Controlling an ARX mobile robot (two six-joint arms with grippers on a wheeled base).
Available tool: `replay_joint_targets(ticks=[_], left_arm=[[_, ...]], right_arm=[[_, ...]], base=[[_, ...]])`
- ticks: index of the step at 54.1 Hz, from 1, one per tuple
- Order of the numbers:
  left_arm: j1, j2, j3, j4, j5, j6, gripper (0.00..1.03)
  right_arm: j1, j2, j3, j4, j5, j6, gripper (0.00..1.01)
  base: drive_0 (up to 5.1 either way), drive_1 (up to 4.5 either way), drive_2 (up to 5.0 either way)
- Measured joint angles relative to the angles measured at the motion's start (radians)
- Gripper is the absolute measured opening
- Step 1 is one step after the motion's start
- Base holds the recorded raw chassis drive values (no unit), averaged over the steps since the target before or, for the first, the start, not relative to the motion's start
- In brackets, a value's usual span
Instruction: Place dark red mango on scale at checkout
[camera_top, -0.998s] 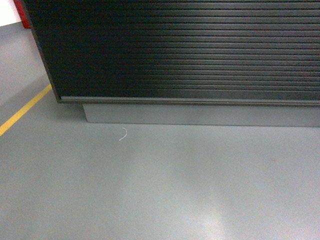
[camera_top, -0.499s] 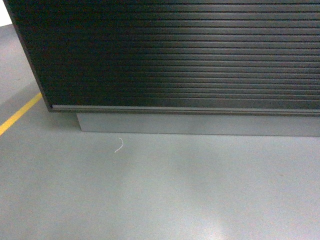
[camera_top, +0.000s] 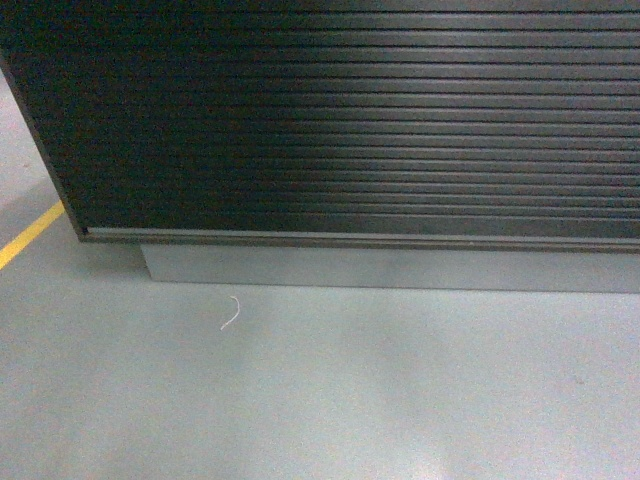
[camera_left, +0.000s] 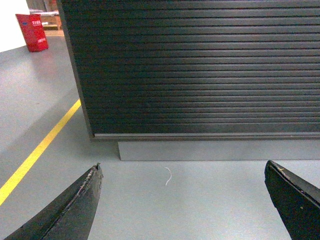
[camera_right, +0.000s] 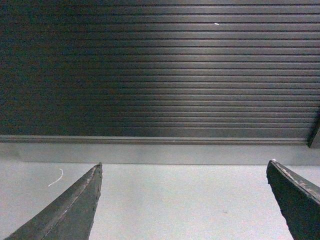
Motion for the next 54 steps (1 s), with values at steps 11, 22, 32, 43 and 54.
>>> replay_joint_targets(ticks=[11,22,32,43,54], left_arm=[[0.000,0.000,0.000,0.000,0.000,0.000,0.98],[0.000,0.000,0.000,0.000,0.000,0.000,0.98],[0.000,0.000,0.000,0.000,0.000,0.000,0.98],[0.000,0.000,0.000,0.000,0.000,0.000,0.98],[0.000,0.000,0.000,0.000,0.000,0.000,0.98]], right_arm=[[0.000,0.000,0.000,0.000,0.000,0.000,0.98],[0.000,0.000,0.000,0.000,0.000,0.000,0.98],[0.000,0.000,0.000,0.001,0.000,0.000,0.98],[0.000,0.000,0.000,0.000,0.000,0.000,0.98],[0.000,0.000,0.000,0.000,0.000,0.000,0.98]], base=[[0.1,2.20,-2.0],[0.0,2.27,-2.2],[0.0,2.38,-2.4],[0.0,2.38,-2.4],[0.0,2.38,-2.4]])
